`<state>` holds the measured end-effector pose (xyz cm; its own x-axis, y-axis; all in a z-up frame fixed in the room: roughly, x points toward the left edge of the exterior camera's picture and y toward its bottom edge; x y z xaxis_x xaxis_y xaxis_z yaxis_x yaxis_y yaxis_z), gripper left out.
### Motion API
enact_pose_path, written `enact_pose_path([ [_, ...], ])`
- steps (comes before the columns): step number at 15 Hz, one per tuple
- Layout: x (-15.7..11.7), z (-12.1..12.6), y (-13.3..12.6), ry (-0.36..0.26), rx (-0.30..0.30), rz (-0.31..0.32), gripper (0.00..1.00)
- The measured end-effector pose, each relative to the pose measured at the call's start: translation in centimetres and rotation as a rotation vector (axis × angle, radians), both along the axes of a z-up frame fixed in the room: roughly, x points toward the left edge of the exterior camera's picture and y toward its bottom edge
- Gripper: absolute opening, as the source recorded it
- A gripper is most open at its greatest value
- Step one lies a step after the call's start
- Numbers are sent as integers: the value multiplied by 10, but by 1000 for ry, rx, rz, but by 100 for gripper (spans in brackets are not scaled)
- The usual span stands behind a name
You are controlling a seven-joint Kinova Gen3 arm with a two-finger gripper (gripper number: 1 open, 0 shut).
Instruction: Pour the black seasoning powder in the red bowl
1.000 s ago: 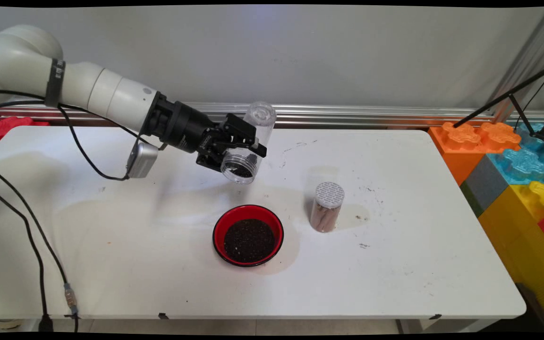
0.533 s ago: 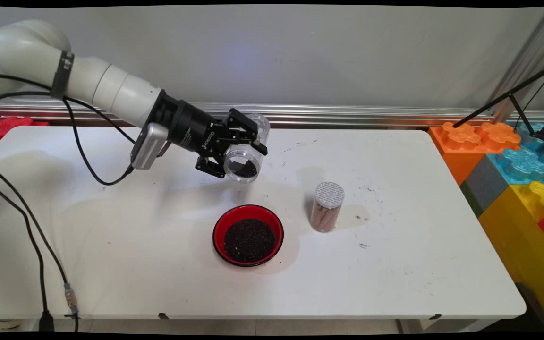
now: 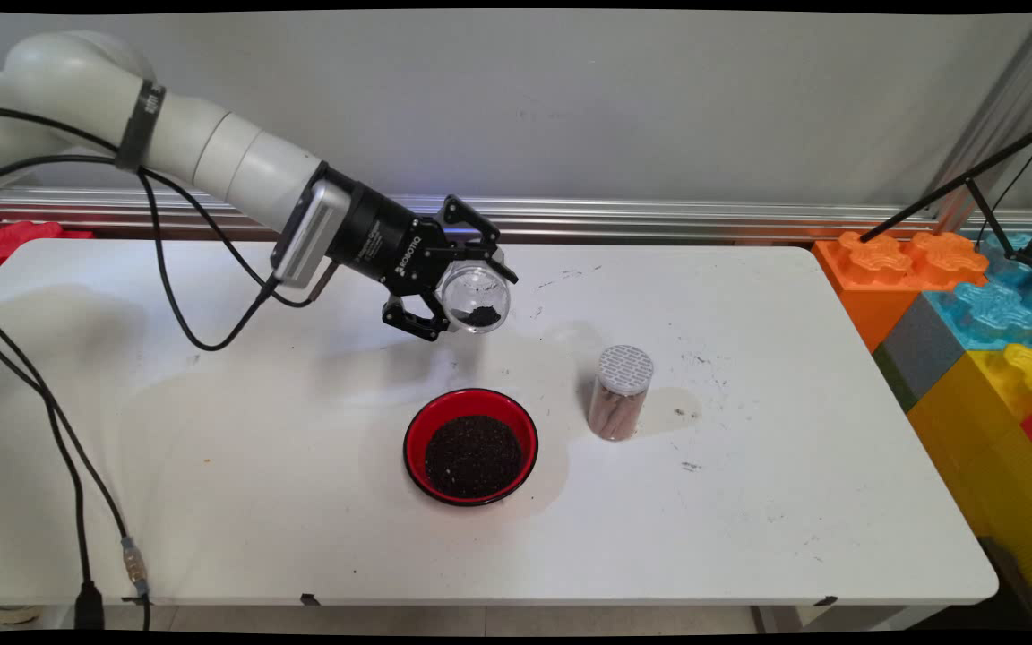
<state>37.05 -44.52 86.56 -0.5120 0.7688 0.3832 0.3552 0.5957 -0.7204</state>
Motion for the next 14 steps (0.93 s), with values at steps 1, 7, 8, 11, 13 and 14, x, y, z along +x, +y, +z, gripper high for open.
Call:
enact_pose_path([
  [1,0,-1,-3,12,35,22,0],
  [7,-1,-8,-19,80,230,139,0],
  [8,-1,-9,-22,91,258,153,0],
  [11,-3,-13,-30,126,344,199,0],
  [13,-4,-16,-35,150,388,229,0],
  [14,-4,-17,-38,164,410,246,0],
])
